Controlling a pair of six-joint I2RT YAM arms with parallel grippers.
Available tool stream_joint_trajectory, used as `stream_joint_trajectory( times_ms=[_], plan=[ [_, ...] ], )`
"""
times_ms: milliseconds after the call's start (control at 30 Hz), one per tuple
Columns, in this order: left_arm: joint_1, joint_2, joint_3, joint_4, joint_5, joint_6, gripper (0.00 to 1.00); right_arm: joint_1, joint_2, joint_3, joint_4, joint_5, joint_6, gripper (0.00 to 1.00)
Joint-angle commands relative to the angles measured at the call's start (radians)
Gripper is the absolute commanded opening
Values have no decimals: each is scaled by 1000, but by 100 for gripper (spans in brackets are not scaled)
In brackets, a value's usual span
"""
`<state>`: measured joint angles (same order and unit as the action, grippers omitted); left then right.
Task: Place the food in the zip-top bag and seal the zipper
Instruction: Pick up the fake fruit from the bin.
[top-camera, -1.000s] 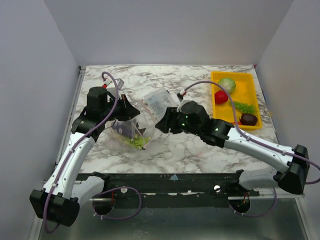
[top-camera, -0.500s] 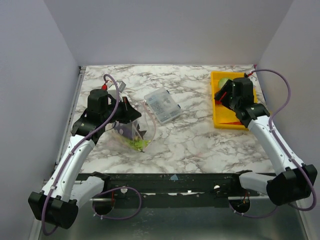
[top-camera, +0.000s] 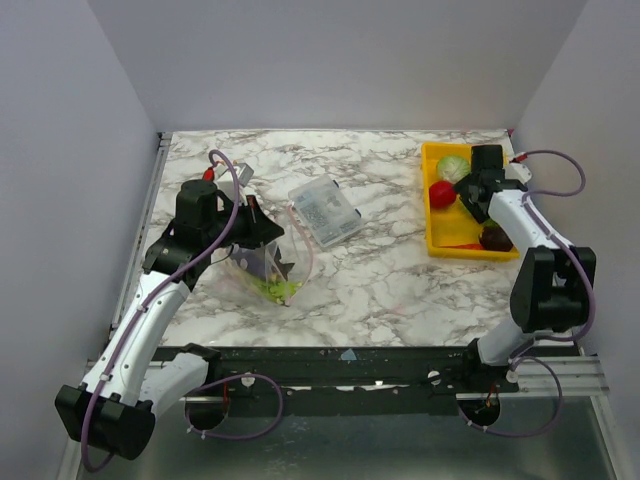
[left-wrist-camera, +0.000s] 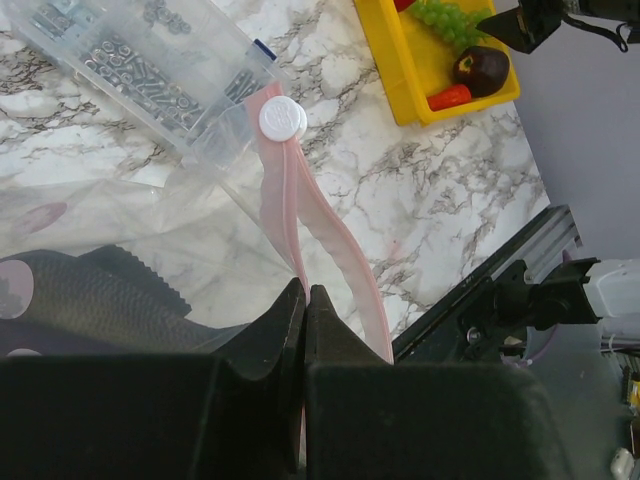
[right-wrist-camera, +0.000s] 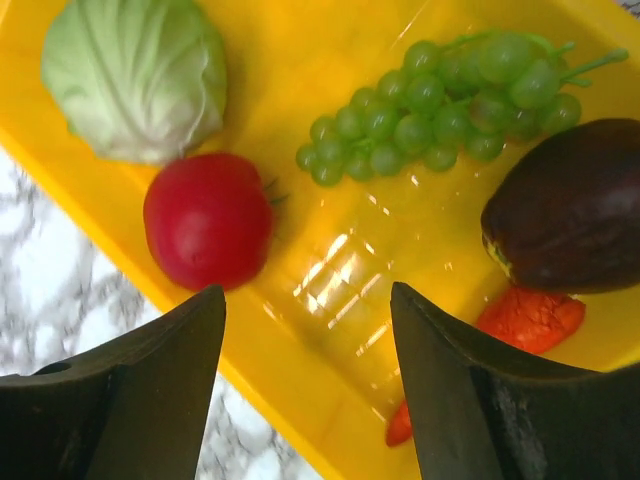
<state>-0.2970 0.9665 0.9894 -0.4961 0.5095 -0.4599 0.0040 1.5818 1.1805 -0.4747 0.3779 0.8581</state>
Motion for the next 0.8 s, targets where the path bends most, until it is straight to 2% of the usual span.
stream_joint_trajectory(
  times_ms=[0,400,667,767],
  plan=[
    [-6,-23,-1,31,22,12,0,-44,118,122,-115,138,231,70],
    [-5,-12,0,27,10,17,0,-105,335,269,-208,157,449,70],
    [-5,-1,2,24,4,20,0,-107,423,294,-207,204,517,70],
    [-5,2,3,23,5,21,0,-106,459,309,-190,203,512,67]
  ],
)
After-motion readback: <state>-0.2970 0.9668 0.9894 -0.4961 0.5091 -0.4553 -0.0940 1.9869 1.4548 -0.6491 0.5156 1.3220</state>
